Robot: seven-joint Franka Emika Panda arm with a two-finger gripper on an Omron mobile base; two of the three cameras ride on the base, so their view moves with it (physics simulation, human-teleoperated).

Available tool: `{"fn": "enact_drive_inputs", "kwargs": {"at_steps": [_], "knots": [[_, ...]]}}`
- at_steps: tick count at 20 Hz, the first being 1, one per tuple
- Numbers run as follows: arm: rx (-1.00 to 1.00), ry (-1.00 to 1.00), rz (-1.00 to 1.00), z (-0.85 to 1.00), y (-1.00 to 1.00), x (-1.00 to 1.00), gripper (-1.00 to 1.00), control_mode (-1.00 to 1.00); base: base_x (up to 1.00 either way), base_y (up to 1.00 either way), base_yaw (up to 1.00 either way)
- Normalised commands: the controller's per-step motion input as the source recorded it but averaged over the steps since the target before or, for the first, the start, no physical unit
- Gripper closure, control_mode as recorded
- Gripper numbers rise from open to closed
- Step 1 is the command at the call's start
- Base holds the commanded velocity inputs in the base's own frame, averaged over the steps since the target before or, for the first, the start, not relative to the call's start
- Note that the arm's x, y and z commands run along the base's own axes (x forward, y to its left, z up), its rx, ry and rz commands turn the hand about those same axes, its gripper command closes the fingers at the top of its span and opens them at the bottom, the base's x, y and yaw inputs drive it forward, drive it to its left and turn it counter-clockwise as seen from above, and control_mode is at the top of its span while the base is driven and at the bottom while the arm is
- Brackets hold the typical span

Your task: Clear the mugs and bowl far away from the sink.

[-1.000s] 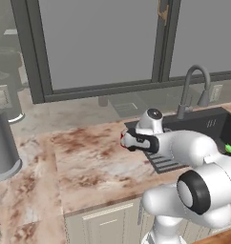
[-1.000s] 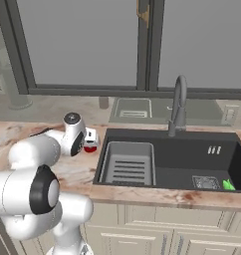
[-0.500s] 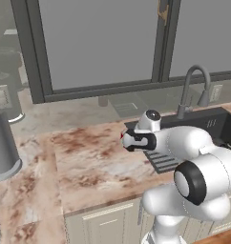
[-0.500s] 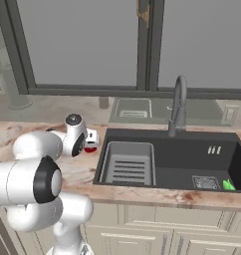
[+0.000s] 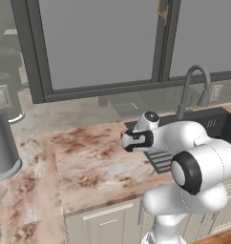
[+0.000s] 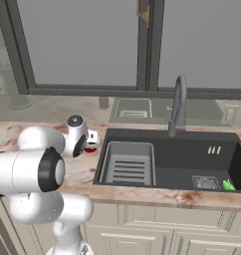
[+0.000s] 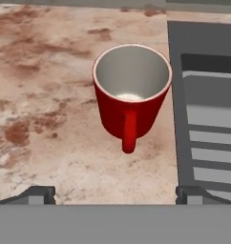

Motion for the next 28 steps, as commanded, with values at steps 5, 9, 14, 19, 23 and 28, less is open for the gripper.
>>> {"fn": "enact_drive_inputs", "kwargs": {"at_steps": [5, 9, 14, 19, 23, 28], "knots": [[0.0, 0.0, 0.0, -0.02, 0.02, 0.2, -1.0, -1.0, 0.0, 0.0, 0.0], [0.0, 0.0, 0.0, -0.07, 0.03, 0.2, -1.0, -1.0, 0.0, 0.0, 0.0], [0.0, 0.0, 0.0, -0.06, 0.01, 0.17, -1.0, -1.0, 0.0, 0.0, 0.0], [0.0, 0.0, 0.0, -0.11, 0.0, 0.11, -1.0, -1.0, 0.0, 0.0, 0.0], [0.0, 0.0, 0.0, -0.17, 0.0, 0.03, -1.0, -1.0, 0.0, 0.0, 0.0], [0.0, 0.0, 0.0, -0.2, 0.0, 0.02, -1.0, -1.0, 0.0, 0.0, 0.0]]}}
